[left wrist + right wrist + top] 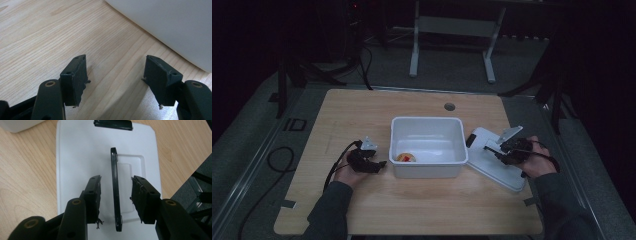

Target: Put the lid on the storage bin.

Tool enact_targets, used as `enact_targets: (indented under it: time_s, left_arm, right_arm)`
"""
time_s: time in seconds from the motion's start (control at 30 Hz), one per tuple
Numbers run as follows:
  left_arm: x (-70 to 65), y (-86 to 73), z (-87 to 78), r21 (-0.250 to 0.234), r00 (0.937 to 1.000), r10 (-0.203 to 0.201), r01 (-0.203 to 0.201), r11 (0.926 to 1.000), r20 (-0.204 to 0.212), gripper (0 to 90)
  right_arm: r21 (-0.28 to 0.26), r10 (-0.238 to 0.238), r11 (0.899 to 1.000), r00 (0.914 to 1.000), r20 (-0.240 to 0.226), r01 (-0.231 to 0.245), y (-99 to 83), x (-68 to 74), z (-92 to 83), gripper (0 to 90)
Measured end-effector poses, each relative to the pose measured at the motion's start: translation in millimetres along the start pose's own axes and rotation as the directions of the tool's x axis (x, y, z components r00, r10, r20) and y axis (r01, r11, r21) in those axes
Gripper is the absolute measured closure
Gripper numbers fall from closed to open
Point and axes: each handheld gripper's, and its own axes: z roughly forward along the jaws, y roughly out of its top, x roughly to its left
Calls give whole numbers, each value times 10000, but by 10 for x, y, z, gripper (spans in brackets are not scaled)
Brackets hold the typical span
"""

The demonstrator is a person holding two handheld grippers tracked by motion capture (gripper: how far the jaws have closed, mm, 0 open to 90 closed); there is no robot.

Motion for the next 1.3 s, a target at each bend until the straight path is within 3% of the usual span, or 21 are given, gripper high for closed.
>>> enact_targets:
  time_s: [0.77,1.3]
  left_arm:
    - [4,-12,-1,-76,10000,28,-28,10000,11,351]
    - [6,-13,-2,-67,10000,57,-57,10000,43,349]
  right_arm:
    - [1196,-139,9926,9978,-651,217,140,-89,214,608]
    - [1790,81,9838,9953,-963,94,169,-157,395,651]
